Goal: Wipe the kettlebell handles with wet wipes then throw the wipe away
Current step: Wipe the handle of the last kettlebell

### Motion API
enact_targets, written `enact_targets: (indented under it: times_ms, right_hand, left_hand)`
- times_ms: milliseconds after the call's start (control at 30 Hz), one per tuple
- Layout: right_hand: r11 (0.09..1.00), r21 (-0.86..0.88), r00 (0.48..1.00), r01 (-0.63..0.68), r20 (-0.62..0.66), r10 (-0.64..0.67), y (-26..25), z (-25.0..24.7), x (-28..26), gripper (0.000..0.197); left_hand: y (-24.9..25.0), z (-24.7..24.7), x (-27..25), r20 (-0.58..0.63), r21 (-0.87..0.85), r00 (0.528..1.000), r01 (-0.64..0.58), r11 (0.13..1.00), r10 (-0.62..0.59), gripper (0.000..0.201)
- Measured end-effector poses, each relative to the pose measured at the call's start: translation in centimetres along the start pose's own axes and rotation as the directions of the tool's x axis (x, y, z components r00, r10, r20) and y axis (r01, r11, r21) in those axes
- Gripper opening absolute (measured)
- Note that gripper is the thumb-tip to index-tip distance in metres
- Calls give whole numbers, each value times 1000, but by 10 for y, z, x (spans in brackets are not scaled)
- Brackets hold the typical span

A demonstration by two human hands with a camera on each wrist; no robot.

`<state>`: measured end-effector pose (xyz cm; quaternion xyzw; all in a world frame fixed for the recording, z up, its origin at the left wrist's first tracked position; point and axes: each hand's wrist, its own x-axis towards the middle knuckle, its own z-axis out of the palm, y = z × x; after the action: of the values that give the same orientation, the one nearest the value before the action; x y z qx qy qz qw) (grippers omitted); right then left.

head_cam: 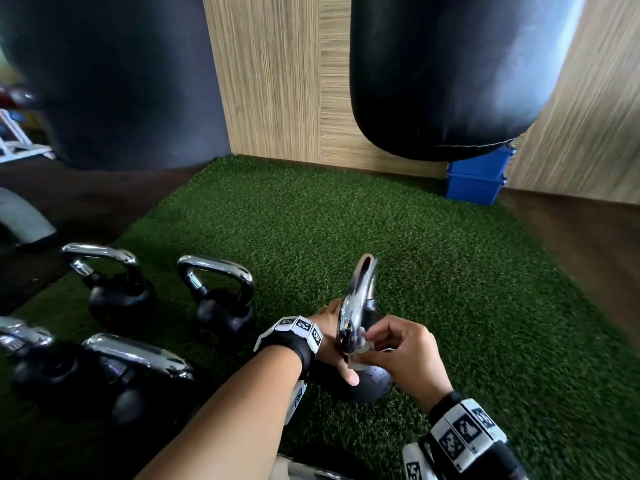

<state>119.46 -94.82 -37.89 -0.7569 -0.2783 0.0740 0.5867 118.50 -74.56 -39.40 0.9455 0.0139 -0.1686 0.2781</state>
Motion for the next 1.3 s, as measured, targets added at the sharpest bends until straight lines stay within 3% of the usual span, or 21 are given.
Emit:
enact_targets:
  times_ms: [100,200,333,433,533,633,767,833,933,1100,1200,1300]
  right_hand:
    - [993,-116,1000,-20,14,22,5,-1,6,40]
    - [988,-154,994,-26,101,42,2,-7,18,43]
    - [946,-306,947,108,322,-4,-8,-16,39,40]
    - [923,-337,918,185,395,-40,-11,-15,47,29]
    - [954,-242,885,180,463,-49,-10,-17,52,24]
    - [994,-83,842,74,539,-18,-10,-21,61,20]
    - [990,-134,744,52,666,51,-15,-19,71,38]
    - [990,-139,711,28,699,78,-17,-18,76,37]
    - [997,-58,722,-55,687,80,-17,-20,82,21]
    - [958,196,707,-209,707,10,2,-18,81,32]
    - [826,441,724,-351,688,-60,13,-13,76,48]
    - [682,597,766,-422,637,-85,19,-4,68,40]
  left_hand:
    - [1,1,-1,-90,10,996,-1,1000,2,117]
    - [2,0,-1,-86,28,995,-50,998,52,117]
    - [5,-1,-2,-67,184,985,-146,972,161,117]
    - [4,0,-4,-77,188,985,-140,972,156,108]
    - [1,0,-7,-95,157,991,-76,985,92,111]
    - [1,-1,-7,-107,145,992,-46,988,62,121]
    - [1,1,-9,-137,95,990,-28,995,41,123]
    - [0,1,-9,-141,79,990,-18,997,29,122]
    - [1,2,-9,-132,141,991,-5,990,24,122]
    - [7,0,-12,-103,188,994,-12,982,31,115]
    - [10,0,-13,-135,124,990,-19,992,36,128]
    - [13,-2,-14,-92,174,996,-1,985,17,118]
